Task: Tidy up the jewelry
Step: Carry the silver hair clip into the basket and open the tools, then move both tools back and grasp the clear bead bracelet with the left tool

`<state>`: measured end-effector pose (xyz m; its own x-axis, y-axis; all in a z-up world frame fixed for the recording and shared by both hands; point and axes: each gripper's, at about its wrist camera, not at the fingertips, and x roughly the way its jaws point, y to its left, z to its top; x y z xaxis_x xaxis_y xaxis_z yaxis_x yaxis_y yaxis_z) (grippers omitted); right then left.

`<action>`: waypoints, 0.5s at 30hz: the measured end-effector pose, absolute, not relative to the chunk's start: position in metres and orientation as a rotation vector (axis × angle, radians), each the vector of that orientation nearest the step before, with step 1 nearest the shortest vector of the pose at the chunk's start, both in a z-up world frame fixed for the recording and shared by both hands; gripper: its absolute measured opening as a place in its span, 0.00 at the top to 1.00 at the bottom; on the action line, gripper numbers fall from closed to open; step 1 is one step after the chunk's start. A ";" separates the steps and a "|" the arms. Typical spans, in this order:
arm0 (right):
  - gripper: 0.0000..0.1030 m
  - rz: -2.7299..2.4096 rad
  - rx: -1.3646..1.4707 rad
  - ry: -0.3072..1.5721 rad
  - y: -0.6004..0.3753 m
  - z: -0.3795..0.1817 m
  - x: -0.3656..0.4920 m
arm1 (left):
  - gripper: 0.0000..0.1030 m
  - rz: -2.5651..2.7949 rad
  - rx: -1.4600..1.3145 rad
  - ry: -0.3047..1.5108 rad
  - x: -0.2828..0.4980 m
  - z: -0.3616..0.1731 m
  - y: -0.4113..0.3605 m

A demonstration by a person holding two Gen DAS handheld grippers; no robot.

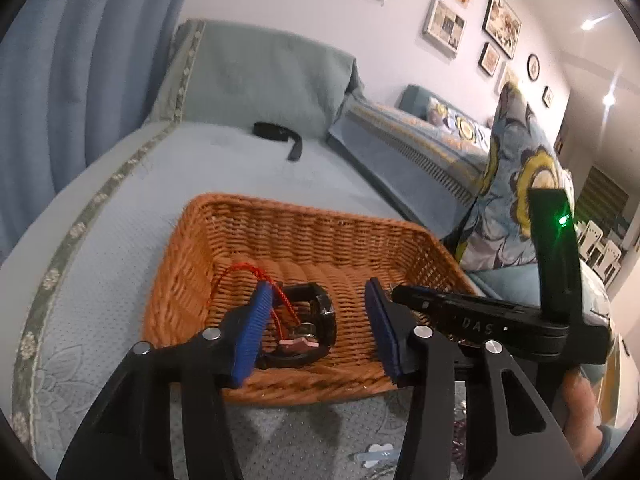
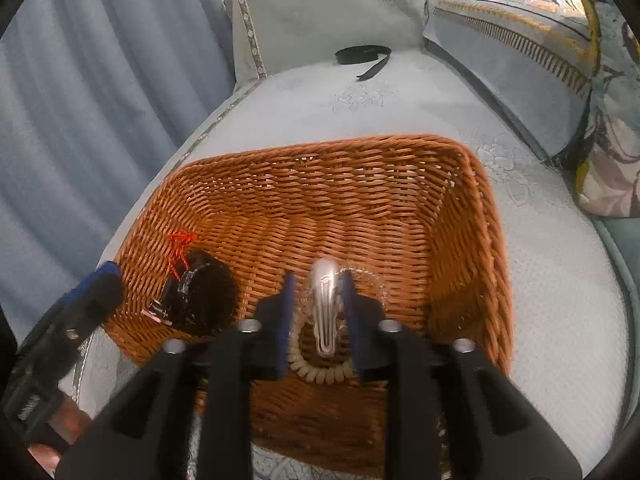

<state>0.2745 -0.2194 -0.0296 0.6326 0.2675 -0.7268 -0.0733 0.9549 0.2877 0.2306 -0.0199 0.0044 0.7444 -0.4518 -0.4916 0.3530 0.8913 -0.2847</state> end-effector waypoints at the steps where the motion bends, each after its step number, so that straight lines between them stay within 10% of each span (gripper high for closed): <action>1: 0.60 0.199 0.240 0.852 -0.220 -0.027 0.270 | 0.55 -0.453 -0.185 0.578 0.227 0.007 -0.018; 15: 0.60 0.268 0.240 0.727 -0.235 0.024 0.144 | 0.55 -0.508 -0.173 0.540 0.133 0.043 -0.006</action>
